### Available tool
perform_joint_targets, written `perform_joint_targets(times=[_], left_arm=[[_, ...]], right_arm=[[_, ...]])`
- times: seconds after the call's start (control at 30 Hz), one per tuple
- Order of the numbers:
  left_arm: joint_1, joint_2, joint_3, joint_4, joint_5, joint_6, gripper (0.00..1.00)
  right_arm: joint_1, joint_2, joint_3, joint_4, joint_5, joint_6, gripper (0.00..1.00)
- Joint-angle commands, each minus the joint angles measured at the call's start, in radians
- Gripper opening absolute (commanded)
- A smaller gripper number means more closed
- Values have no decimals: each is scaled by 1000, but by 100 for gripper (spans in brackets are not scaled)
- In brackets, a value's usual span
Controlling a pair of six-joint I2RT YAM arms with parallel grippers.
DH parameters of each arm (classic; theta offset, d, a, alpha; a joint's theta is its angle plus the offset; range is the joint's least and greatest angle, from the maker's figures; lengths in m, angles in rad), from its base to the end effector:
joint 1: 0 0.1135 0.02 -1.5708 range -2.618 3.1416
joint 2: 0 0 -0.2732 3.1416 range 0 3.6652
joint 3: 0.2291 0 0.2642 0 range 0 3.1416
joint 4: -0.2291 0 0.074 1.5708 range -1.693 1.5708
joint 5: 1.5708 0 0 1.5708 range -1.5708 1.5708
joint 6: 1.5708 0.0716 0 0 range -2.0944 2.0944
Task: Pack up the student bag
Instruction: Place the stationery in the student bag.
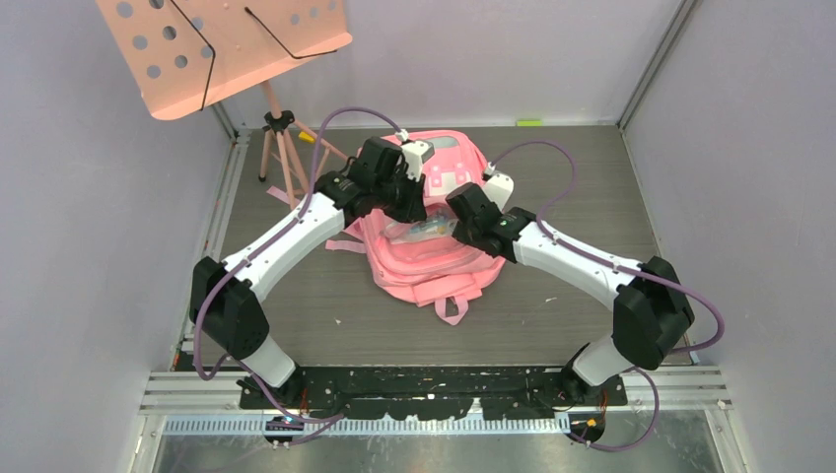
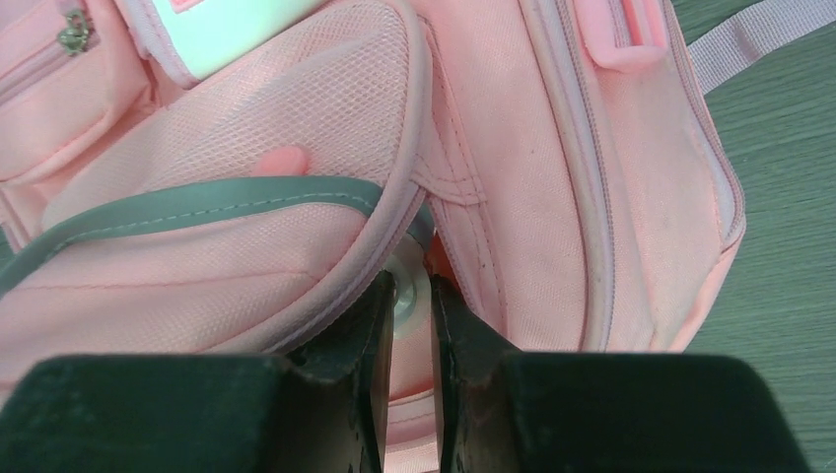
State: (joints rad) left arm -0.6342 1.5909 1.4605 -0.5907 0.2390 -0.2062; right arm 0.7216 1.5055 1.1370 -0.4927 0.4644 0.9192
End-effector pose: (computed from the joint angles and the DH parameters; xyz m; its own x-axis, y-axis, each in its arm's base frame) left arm 0.3091 -0.2484 0.3179 -0.6678 0.2442 -0.7032 0.5948 0.7430 -0.3068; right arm 0.2868 0.2096 0.2447 -0.6408 0.3831 -0.6653 0.2275 0.9224 0.3120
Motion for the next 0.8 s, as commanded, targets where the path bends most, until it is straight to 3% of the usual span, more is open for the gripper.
perform_joint_targets(times=[0.0, 0.3, 0.77], left_arm=[[2, -45, 27, 38, 49, -29, 0], [2, -32, 27, 38, 57, -33, 0], [-1, -10, -55, 40, 28, -6, 0]], right_arm=[[1, 47, 35, 78, 85, 15, 20], [4, 8, 26, 40, 61, -9, 56], [0, -321, -101, -163, -77, -87, 69]])
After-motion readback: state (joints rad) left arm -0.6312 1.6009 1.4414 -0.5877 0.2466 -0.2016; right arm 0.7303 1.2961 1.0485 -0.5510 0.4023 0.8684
